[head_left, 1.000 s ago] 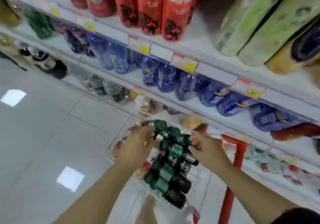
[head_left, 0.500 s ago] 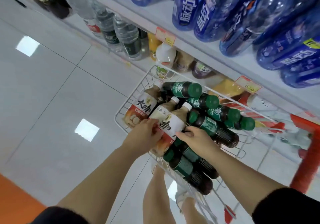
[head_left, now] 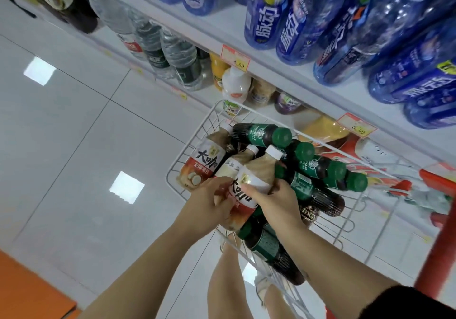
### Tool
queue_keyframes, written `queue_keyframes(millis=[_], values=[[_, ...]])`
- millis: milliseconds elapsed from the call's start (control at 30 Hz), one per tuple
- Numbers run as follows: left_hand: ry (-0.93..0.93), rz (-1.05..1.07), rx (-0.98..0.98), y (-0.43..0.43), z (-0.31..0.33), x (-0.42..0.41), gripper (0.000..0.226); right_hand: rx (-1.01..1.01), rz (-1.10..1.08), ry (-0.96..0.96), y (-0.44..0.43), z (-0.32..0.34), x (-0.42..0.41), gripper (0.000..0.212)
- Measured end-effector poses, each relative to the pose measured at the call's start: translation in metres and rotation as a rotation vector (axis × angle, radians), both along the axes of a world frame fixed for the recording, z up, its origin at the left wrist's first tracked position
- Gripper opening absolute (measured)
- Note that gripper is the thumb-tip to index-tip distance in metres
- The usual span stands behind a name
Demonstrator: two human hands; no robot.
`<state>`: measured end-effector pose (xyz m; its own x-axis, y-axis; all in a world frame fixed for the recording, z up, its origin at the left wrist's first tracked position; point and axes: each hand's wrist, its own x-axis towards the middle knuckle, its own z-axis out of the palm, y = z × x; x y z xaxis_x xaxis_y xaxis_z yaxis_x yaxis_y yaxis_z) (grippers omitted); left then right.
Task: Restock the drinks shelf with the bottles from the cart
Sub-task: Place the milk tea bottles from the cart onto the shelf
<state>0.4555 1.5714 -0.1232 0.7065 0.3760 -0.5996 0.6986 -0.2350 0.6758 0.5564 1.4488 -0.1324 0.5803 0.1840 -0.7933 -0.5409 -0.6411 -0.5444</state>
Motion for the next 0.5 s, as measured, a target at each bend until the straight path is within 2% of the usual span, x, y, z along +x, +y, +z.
queue_keyframes(millis=[67, 167, 233, 333, 500], values=[[-0.023, 0.103, 0.003, 0.006, 0.002, 0.009, 0.034, 0.044, -0.022, -0.028, -0.007, 0.014, 0.008, 0.054], [0.054, 0.208, 0.300, 0.026, -0.008, 0.020, 0.042, 0.089, -0.097, -0.047, -0.015, 0.027, 0.026, 0.054], [0.149, 0.174, 0.411, 0.035, -0.022, 0.024, 0.053, 0.132, -0.167, -0.060, -0.019, 0.032, 0.040, 0.048], [0.233, 0.065, 0.411, 0.028, -0.039, 0.027, 0.070, 0.148, -0.192, -0.097, -0.023, 0.030, 0.053, 0.045], [0.333, 0.048, 0.553, 0.024, -0.052, 0.036, 0.079, 0.132, -0.216, -0.142, -0.031, 0.021, 0.059, 0.033]])
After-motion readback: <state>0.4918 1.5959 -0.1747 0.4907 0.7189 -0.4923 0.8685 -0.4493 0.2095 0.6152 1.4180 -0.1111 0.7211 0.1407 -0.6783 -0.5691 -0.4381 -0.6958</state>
